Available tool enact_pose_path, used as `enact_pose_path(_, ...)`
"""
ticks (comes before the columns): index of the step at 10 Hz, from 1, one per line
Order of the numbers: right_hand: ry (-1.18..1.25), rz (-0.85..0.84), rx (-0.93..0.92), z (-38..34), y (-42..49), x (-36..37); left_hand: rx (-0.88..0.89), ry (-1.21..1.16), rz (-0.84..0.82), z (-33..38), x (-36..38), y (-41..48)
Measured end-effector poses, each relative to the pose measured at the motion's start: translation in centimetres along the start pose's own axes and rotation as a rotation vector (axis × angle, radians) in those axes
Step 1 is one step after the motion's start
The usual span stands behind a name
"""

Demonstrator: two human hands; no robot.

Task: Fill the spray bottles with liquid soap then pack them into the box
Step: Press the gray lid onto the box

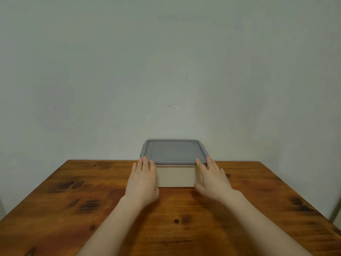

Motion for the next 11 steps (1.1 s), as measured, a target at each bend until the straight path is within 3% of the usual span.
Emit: enact_pose_path(11, -0.02, -0.001, 0.007, -0.2, 1.3, 0.2, -0.002, -0.004, 0.001, -0.5, 0.2, 1.3)
Point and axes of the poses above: each hand's wrist, its own y-axis towards the middle knuckle, its own x-axis out of the palm, z = x × y, the point moved 10 cm from there along y, towards the middle knuckle, and after that the axes turned 14 degrees about x, right-handed, at the moved point
